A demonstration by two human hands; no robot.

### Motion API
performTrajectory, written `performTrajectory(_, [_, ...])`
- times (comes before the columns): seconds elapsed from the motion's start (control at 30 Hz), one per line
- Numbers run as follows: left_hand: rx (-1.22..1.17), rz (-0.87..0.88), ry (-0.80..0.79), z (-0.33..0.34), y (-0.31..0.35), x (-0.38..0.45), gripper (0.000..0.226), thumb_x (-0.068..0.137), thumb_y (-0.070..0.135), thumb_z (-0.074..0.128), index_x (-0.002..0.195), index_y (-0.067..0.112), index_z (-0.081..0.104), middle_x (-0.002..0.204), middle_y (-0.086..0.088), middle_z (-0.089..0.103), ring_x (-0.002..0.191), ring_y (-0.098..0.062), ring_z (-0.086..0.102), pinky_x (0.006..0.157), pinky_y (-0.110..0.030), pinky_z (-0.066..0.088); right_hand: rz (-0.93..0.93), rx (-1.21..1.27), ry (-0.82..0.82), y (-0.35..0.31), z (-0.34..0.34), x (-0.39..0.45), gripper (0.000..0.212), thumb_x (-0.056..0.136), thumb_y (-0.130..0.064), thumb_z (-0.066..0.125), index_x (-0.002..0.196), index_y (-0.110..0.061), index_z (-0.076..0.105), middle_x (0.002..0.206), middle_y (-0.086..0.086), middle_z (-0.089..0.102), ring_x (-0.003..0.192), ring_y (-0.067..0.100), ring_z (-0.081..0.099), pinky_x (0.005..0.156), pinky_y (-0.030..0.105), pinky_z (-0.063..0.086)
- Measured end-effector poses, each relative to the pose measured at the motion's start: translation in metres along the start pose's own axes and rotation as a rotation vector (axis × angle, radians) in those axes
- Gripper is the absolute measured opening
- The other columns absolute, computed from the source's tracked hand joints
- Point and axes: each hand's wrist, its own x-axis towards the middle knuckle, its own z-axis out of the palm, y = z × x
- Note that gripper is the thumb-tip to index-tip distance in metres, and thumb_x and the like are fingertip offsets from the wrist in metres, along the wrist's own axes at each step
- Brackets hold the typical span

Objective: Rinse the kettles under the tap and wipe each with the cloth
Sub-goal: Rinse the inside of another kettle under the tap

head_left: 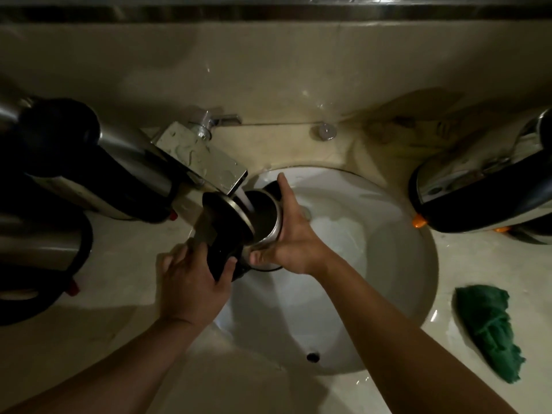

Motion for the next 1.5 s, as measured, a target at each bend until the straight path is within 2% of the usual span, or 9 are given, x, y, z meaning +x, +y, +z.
performTrajectory(0.27, [0.002,-0.008,-0.007,0.002,0.002,0.004,0.047,0.086,0.058,0.048,0.100,0.015,0.059,0.093,-0.006,0.066,0.089,-0.028,0.060,0.084,-0.043,0.038,-0.018,-0.018,0.001,0.002,-0.008,0.004,0.158,0.049,-0.042,0.094,0.166,-0.037,-0.011,0.164,-0.003,0.032,0.154,0.021,0.032,0.126,0.051,0.034])
performTrajectory(0.53, [-0.007,-0.027,-0.028,0.001,0.002,0.002,0.048,0.086,0.059,0.045,0.098,0.015,0.059,0.092,-0.006,0.066,0.090,-0.027,0.061,0.085,-0.040,0.036,-0.002,0.002,0.005,0.003,-0.005,0.000,0.157,0.052,-0.036,0.097,0.166,-0.036,-0.011,0.163,-0.005,0.033,0.153,0.018,0.033,0.126,0.049,0.034])
performTrajectory(0.7, [-0.038,-0.039,-0.026,0.001,0.000,0.003,0.053,0.085,0.060,0.045,0.109,0.015,0.059,0.094,-0.006,0.067,0.093,-0.027,0.062,0.088,-0.042,0.037,-0.001,0.007,-0.010,-0.002,-0.005,0.004,0.158,0.047,-0.040,0.094,0.165,-0.039,-0.010,0.166,-0.003,0.030,0.155,0.021,0.031,0.125,0.049,0.035])
performTrajectory(0.9, [-0.052,-0.052,-0.023,0.002,0.001,0.003,0.052,0.086,0.059,0.045,0.104,0.012,0.059,0.098,-0.009,0.068,0.096,-0.031,0.062,0.090,-0.046,0.040,0.023,0.029,0.011,-0.006,-0.002,0.002,0.160,0.042,-0.041,0.092,0.166,-0.038,-0.009,0.166,-0.002,0.028,0.154,0.023,0.030,0.126,0.046,0.034])
performTrajectory(1.1, [-0.026,-0.038,-0.020,0.003,0.001,0.003,0.051,0.086,0.059,0.046,0.099,0.011,0.059,0.094,-0.010,0.067,0.092,-0.031,0.062,0.087,-0.044,0.039,0.030,0.039,0.004,-0.006,-0.004,0.004,0.159,0.040,-0.041,0.094,0.163,-0.047,-0.007,0.166,-0.003,0.028,0.155,0.024,0.031,0.124,0.049,0.036])
performTrajectory(1.33, [-0.012,-0.024,-0.007,0.002,0.001,0.004,0.053,0.086,0.058,0.045,0.102,0.010,0.061,0.092,-0.010,0.067,0.090,-0.031,0.062,0.086,-0.042,0.036,0.028,0.055,0.003,-0.006,-0.004,0.002,0.162,0.041,-0.039,0.094,0.166,-0.036,-0.008,0.166,0.000,0.026,0.154,0.024,0.031,0.126,0.045,0.034])
performTrajectory(1.5, [-0.019,-0.035,-0.035,0.002,0.000,0.003,0.054,0.086,0.059,0.045,0.106,0.012,0.061,0.097,-0.010,0.068,0.095,-0.030,0.062,0.088,-0.042,0.036,0.026,0.053,0.012,-0.003,-0.003,0.003,0.160,0.044,-0.034,0.096,0.166,-0.038,-0.007,0.165,-0.002,0.029,0.153,0.021,0.033,0.126,0.045,0.035])
